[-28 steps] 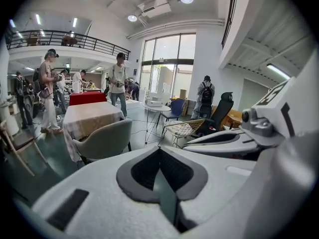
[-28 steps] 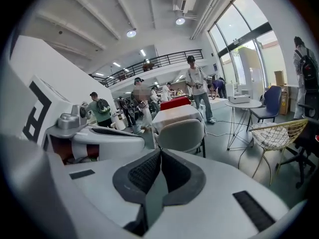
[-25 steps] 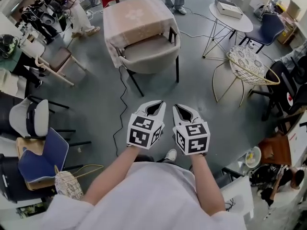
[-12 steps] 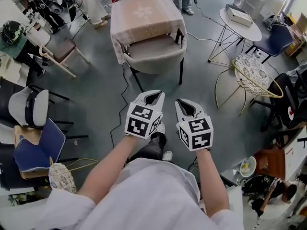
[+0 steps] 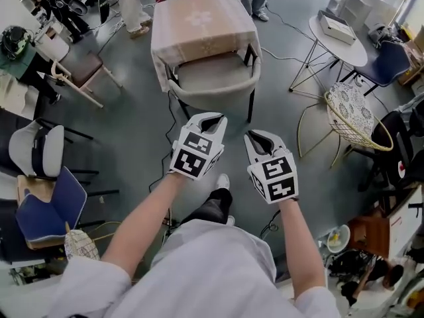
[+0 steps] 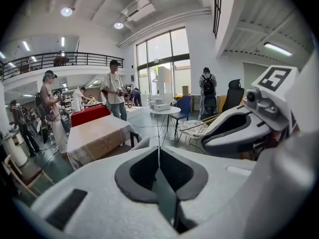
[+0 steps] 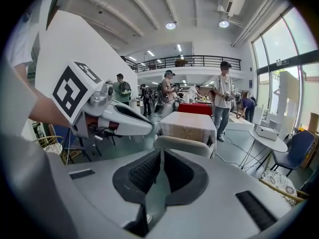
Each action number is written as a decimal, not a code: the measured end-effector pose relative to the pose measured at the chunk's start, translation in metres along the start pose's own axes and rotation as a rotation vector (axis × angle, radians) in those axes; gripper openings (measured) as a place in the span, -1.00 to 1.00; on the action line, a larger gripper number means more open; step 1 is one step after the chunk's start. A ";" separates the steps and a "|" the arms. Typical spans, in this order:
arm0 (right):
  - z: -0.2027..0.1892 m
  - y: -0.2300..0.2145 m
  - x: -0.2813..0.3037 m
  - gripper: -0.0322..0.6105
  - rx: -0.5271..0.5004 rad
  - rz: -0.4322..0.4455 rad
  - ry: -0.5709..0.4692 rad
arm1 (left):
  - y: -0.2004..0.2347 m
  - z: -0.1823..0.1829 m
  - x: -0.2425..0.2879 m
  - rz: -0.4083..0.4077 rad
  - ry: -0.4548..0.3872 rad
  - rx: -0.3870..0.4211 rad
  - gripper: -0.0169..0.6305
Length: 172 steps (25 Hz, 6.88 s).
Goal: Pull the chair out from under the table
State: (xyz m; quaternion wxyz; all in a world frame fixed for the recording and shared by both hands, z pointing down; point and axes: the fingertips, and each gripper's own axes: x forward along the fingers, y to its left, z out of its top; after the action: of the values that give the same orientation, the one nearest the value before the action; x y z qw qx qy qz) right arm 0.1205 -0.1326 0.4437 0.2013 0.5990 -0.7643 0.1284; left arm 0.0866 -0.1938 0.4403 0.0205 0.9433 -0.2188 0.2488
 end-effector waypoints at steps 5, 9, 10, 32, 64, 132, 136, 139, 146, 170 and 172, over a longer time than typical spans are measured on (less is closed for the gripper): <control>0.004 -0.024 0.031 -0.89 -0.056 0.018 0.041 | 0.027 -0.002 0.030 -0.009 0.042 0.030 -0.93; 0.005 -0.038 0.056 -0.89 -0.099 0.030 0.081 | 0.047 -0.005 0.050 -0.027 0.075 0.058 -0.93; 0.006 -0.040 0.061 -0.89 -0.115 0.035 0.094 | 0.052 -0.005 0.055 -0.034 0.080 0.069 -0.93; -0.007 -0.083 0.173 -0.59 -0.633 0.153 0.400 | 0.099 -0.063 0.142 -0.308 0.367 0.414 -0.33; -0.074 -0.097 0.255 -0.53 -1.209 0.357 0.631 | 0.097 -0.109 0.178 -0.362 0.543 0.586 -0.64; -0.132 -0.003 0.101 -0.60 -1.194 0.388 0.579 | -0.039 -0.151 0.067 -0.256 0.632 0.569 -0.68; -0.137 0.002 0.090 -0.60 -1.194 0.388 0.582 | -0.049 -0.153 0.060 -0.249 0.632 0.569 -0.68; -0.141 0.007 0.082 -0.60 -1.196 0.390 0.582 | -0.057 -0.156 0.054 -0.243 0.632 0.568 -0.68; -0.152 0.014 0.061 -0.60 -1.199 0.395 0.576 | -0.079 -0.161 0.043 -0.232 0.641 0.566 -0.68; -0.181 0.053 -0.001 -0.60 -1.213 0.419 0.564 | -0.137 -0.181 -0.002 -0.199 0.659 0.557 -0.67; -0.183 0.055 -0.006 -0.60 -1.213 0.420 0.562 | -0.142 -0.182 -0.005 -0.198 0.661 0.557 -0.67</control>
State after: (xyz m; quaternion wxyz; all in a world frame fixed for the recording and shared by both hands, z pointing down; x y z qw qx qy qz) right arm 0.0962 -0.0340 0.6054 0.6608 0.1649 -0.7197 -0.1348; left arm 0.0590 -0.0368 0.6069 -0.1419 0.7991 -0.0338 0.5833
